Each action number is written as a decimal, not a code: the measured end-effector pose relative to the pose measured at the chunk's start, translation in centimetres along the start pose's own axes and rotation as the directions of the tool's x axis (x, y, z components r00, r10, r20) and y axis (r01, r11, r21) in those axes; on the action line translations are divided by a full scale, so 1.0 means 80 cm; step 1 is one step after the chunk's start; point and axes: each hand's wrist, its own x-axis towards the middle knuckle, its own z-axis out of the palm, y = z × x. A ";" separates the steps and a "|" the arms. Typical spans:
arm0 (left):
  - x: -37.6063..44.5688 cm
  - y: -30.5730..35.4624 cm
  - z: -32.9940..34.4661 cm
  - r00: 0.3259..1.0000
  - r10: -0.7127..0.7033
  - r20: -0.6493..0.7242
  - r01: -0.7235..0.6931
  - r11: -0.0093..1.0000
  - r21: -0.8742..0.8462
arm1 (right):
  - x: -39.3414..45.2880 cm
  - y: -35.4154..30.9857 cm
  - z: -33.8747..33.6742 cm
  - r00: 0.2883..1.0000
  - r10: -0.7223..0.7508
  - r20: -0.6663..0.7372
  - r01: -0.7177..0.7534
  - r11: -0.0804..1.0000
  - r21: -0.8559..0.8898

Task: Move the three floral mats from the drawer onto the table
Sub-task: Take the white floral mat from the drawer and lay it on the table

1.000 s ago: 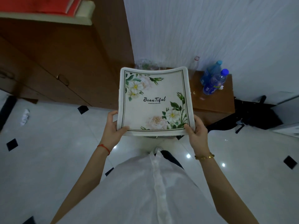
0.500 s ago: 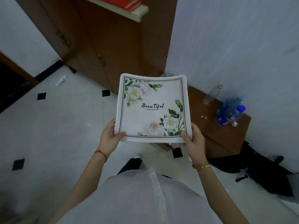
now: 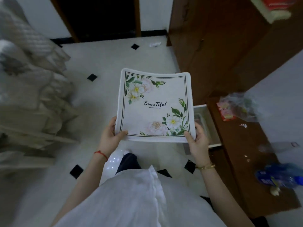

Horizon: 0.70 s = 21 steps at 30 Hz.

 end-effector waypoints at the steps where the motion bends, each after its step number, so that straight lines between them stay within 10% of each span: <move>1: -0.015 -0.004 -0.016 0.998 -0.004 -0.061 0.004 1.000 -0.010 | 0.002 -0.004 0.016 0.999 0.001 0.048 -0.001 1.000 -0.001; 21: -0.235 -0.068 -0.361 0.591 -0.076 -0.803 -0.029 0.993 -0.115 | -0.062 -0.128 0.471 0.620 -0.175 0.765 0.104 0.985 0.141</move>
